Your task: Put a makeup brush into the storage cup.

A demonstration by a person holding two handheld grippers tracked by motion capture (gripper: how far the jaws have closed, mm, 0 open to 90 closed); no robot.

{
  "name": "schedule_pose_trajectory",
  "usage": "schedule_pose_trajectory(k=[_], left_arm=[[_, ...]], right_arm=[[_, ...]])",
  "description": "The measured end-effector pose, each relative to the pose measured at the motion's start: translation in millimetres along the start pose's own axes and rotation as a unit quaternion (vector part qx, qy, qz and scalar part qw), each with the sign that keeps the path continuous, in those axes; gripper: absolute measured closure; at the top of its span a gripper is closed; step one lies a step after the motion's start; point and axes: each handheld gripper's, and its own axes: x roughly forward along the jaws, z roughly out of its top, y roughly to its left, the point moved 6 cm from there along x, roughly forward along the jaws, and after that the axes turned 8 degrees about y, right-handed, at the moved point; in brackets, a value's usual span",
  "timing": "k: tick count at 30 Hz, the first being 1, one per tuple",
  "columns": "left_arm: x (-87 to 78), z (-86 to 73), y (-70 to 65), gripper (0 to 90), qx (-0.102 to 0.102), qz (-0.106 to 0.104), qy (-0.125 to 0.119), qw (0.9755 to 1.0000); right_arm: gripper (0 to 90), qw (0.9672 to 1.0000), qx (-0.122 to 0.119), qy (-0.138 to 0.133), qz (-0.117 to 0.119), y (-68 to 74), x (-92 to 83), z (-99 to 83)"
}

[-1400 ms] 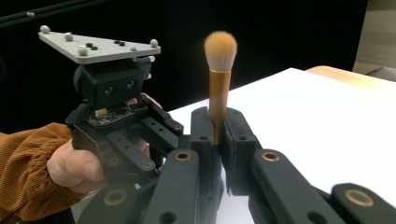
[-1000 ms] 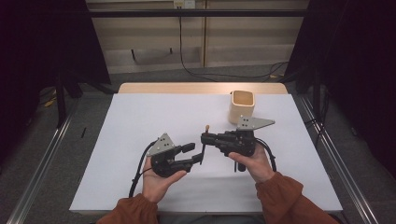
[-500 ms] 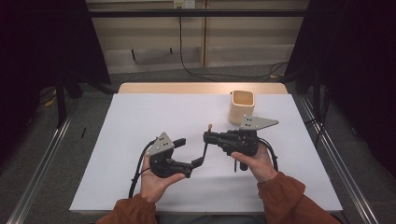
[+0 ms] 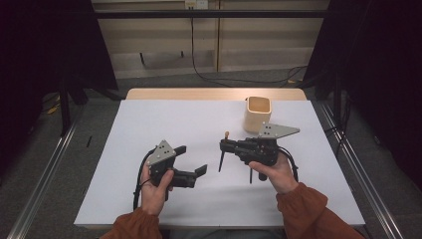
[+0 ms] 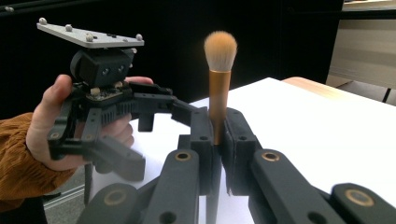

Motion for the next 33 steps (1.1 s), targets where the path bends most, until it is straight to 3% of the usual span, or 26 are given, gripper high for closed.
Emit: schedule_pose_trajectory(k=[3, 7, 12, 19, 21, 25, 33], left_arm=[[-3.4, -2.0, 4.8, 2.3, 0.014, 0.021, 0.006, 0.9997], [-9.9, -6.7, 10.3, 2.3, 0.015, 0.033, 0.006, 0.9993], [-23.6, -10.6, 18.2, 1.5, 0.008, 0.044, -0.003, 0.999], [-41.9, -21.1, 32.5, 1.7, -0.001, 0.08, -0.008, 0.9967], [-45.7, -23.3, 34.3, 1.6, -0.009, 0.077, -0.011, 0.9969], [-52.5, -28.7, 35.0, 1.8, 0.001, 0.087, 0.003, 0.9962], [-62.4, -34.7, 31.5, 1.6, 0.003, 0.091, 0.002, 0.9958]], right_arm=[[83.6, 1.0, 0.0, 0.001, -0.009, -2.3, -2.6, -0.9], [83.6, 0.9999, 0.005, 0.002, -0.016, -5.4, -5.5, -2.5], [83.6, 0.9997, 0.005, -0.001, -0.024, -8.7, -12.5, -2.2], [83.6, 0.9992, 0.007, -0.005, -0.039, -11.8, -22.4, -4.9], [83.6, 0.999, 0.007, -0.008, -0.044, -12.8, -26.1, -4.7], [83.6, 0.9985, 0.013, -0.006, -0.053, -17.3, -33.0, -10.5], [83.5, 0.9969, 0.019, -0.002, -0.076, -23.7, -48.6, -18.2]])
